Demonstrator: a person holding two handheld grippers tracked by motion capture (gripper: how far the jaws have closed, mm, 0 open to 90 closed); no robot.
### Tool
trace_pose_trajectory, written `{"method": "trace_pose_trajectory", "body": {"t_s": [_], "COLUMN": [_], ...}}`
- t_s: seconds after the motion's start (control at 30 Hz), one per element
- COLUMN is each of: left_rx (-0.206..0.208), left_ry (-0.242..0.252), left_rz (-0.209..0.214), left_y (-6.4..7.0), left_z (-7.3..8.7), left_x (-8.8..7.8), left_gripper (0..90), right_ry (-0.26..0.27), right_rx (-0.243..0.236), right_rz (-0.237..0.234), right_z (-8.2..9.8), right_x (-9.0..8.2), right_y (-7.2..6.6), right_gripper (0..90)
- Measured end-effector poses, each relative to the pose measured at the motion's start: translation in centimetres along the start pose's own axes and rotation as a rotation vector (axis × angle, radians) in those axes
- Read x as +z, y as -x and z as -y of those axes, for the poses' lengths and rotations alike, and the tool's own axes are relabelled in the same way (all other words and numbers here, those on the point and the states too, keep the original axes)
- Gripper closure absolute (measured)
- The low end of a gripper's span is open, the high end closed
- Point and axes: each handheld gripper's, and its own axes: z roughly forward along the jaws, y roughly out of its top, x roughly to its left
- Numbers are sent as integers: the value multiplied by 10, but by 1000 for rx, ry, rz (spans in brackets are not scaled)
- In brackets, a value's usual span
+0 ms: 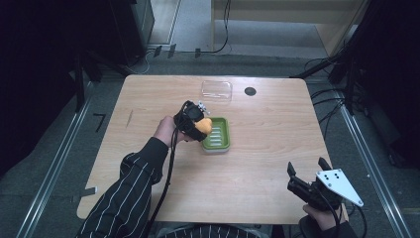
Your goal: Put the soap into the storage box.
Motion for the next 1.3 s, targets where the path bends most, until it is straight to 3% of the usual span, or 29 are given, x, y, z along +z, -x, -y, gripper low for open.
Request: {"method": "trace_pose_trajectory", "body": {"t_s": [0.6,1.3], "left_rx": [44,69], "left_ry": [-38,-95], "left_rz": [28,42], "left_y": [8,12], "left_z": [-24,-34], "left_x": [20,46], "left_gripper": [394,394], "right_ry": [-2,-3], "right_rx": [13,12], "right_rz": [29,28], "right_z": [3,3], "right_x": [-7,-8], "right_y": [6,7], "right_gripper": [137,137]}}
